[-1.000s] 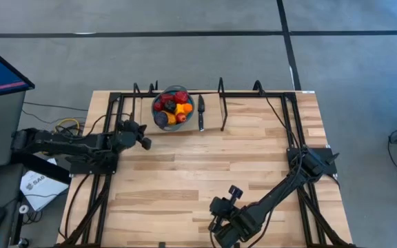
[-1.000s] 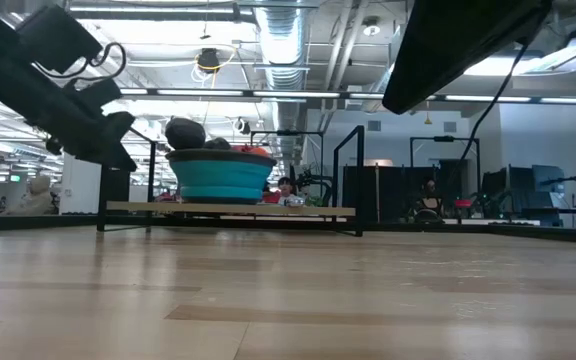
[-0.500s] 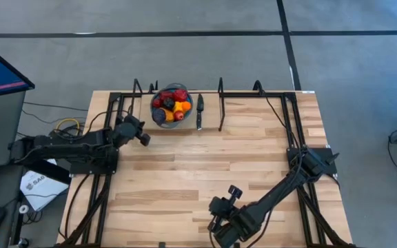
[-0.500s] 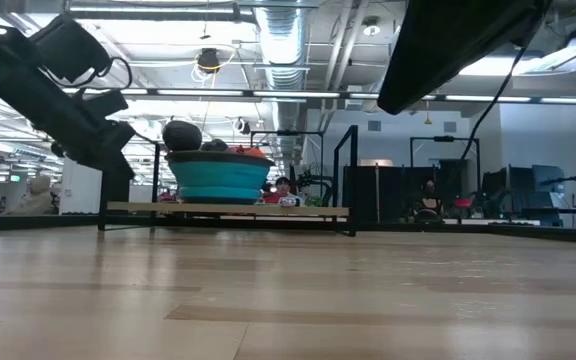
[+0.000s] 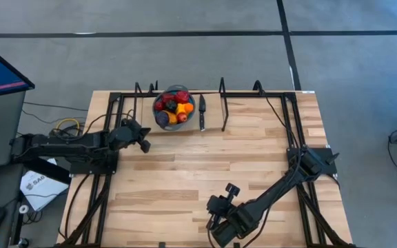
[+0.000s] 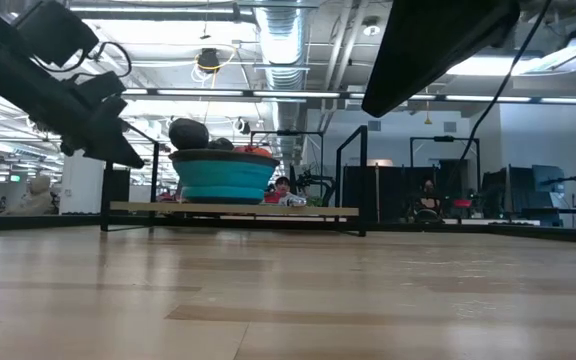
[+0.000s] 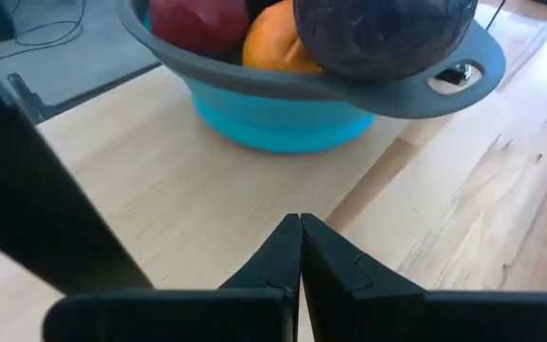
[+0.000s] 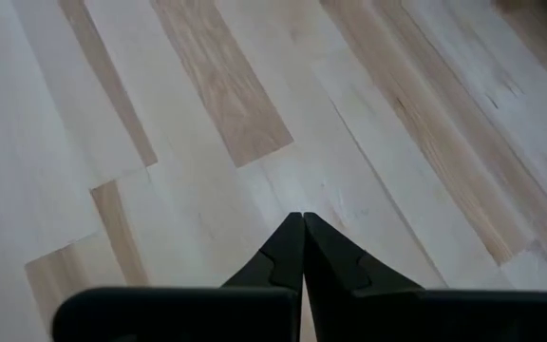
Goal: Pick & Place Fruit
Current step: Adjust the shelf to align the position, then return to Home Position
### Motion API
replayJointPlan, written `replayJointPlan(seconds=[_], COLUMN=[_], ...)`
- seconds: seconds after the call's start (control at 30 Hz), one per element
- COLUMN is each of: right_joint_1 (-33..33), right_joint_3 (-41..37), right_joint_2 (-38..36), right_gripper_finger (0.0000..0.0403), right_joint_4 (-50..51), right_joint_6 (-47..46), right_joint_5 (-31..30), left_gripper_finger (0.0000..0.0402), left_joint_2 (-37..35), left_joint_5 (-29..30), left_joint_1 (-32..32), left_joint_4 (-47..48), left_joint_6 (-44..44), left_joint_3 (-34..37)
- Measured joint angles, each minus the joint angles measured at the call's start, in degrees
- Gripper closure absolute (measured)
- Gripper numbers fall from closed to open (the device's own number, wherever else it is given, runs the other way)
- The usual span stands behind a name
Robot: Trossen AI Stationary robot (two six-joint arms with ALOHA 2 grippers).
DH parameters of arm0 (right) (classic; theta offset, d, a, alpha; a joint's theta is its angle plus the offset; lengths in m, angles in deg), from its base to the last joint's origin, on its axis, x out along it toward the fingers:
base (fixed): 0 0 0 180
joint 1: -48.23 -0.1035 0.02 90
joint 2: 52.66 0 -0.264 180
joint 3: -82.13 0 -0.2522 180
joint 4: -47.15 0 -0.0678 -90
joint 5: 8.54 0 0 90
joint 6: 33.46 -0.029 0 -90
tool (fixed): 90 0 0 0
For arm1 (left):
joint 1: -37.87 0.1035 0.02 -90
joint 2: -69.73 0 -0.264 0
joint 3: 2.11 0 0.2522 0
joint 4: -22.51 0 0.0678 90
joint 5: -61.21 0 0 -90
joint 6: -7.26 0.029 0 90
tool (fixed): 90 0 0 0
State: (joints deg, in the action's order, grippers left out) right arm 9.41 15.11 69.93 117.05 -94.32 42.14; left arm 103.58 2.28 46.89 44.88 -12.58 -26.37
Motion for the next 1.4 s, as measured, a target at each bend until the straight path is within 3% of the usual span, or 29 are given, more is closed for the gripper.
replayJointPlan(seconds=[0.17, 0.43, 0.57, 1.03, 1.27, 1.4], right_joint_1=[0.5, 0.4, 0.4, 0.3, 0.2, -0.1], right_joint_3=[0.0, 0.0, 0.0, 0.0, 0.0, 0.0], right_joint_2=[0.0, 0.0, 0.0, 0.0, 0.0, 0.0], right_gripper_finger=[0.0403, 0.0403, 0.0403, 0.0403, 0.0403, 0.0403], right_joint_4=[-0.1, -0.1, -0.4, -1.2, -1.1, -1.0], right_joint_6=[0.8, 1.0, 1.0, 0.9, 0.9, 2.5], right_joint_5=[0.0, 0.0, 0.0, 0.0, 0.3, 0.8], left_gripper_finger=[0.0401, 0.0401, 0.0401, 0.0401, 0.0401, 0.0401], left_joint_2=[-0.1, 0.0, 0.0, -2.4, -5.0, -6.6], left_joint_5=[0.3, 1.0, -1.3, -17.5, -30.2, -41.1], left_joint_1=[1.7, 10.4, 12.8, 11.3, 11.3, 11.1], left_joint_4=[0.4, 0.1, -0.9, -2.8, 4.4, 8.5], left_joint_6=[3.6, 13.9, 16.2, 3.4, -2.8, -5.7], left_joint_3=[0.0, 0.0, 0.0, -0.8, -7.4, -11.4])
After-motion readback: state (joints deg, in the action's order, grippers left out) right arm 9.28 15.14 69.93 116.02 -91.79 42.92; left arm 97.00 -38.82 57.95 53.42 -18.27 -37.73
